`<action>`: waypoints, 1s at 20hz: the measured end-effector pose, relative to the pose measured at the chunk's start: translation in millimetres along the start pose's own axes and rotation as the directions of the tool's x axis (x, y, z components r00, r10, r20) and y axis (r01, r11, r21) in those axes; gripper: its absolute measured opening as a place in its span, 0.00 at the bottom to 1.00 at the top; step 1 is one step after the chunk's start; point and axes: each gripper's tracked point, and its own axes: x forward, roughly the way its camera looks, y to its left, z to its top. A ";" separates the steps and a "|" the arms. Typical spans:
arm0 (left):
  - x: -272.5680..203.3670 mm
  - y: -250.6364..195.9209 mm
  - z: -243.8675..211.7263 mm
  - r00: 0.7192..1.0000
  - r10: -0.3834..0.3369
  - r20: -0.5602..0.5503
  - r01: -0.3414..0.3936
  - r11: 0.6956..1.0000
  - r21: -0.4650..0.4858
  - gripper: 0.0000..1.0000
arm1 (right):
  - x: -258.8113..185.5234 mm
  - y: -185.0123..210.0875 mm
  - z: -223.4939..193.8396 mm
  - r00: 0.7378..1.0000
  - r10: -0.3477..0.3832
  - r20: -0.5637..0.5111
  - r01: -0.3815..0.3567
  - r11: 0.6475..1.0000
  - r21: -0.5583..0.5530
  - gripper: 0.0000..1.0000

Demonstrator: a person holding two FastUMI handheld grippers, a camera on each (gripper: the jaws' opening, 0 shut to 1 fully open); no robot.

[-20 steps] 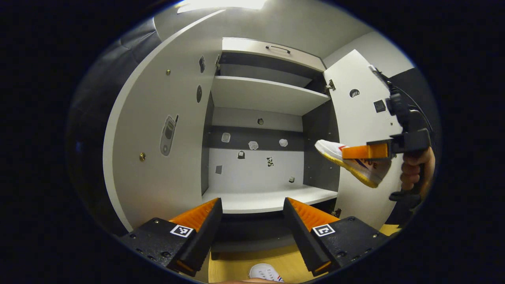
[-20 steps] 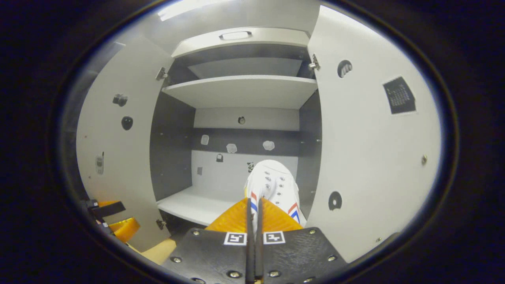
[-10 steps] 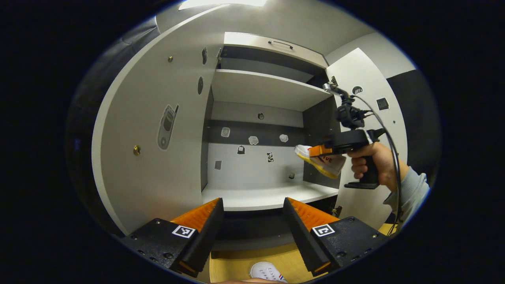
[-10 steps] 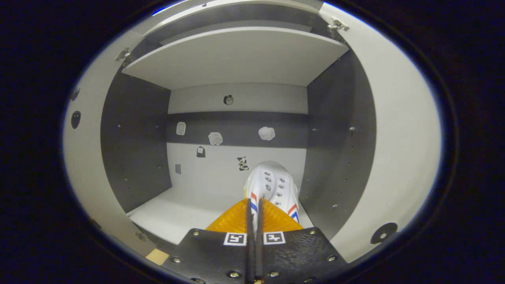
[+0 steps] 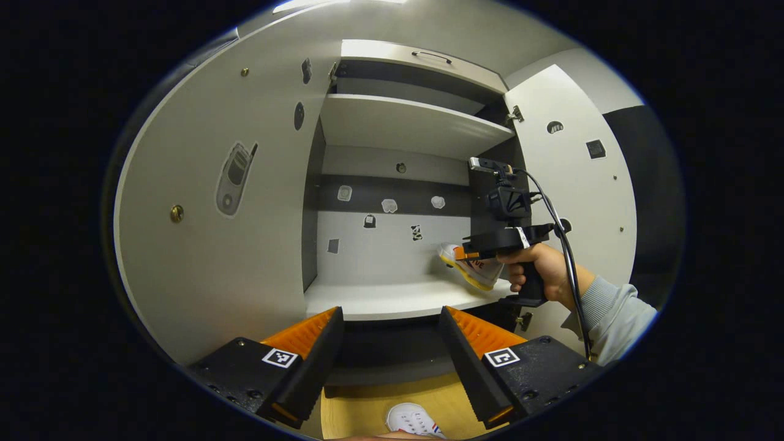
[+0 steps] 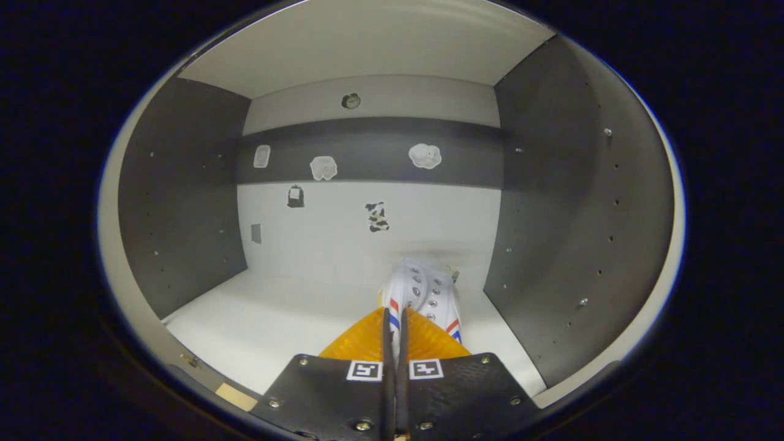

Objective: Grab one shoe with the right hand and put it into the shoe cabinet, grab the other shoe with the left hand and put it into the shoe cabinet; then close the right door with the right hand and the left door with the left hand.

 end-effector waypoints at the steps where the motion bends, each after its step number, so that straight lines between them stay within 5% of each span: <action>1: 0.9 -0.4 -1.6 1.000 0.002 -0.006 -0.002 1.000 0.001 0.95 | 1.2 -6.8 -3.7 1.000 -0.014 -0.001 0.014 1.000 0.001 0.05; 5: 3.3 0.6 -5.7 1.000 0.017 -0.020 -0.017 1.000 0.007 0.95 | -29.9 -21.6 16.3 0.994 -0.052 0.101 0.053 0.999 -0.003 0.97; 15: 13.0 -12.6 -36.5 0.993 0.015 -0.117 -0.017 1.000 -0.020 0.95 | -206.9 -25.7 29.0 0.955 -0.043 0.292 0.032 0.999 0.041 0.97; 20: 12.4 -10.6 -87.3 0.975 0.084 -0.204 -0.079 0.996 0.030 0.95 | -291.0 -32.2 -1.3 0.923 -0.081 0.375 0.079 0.997 0.020 0.98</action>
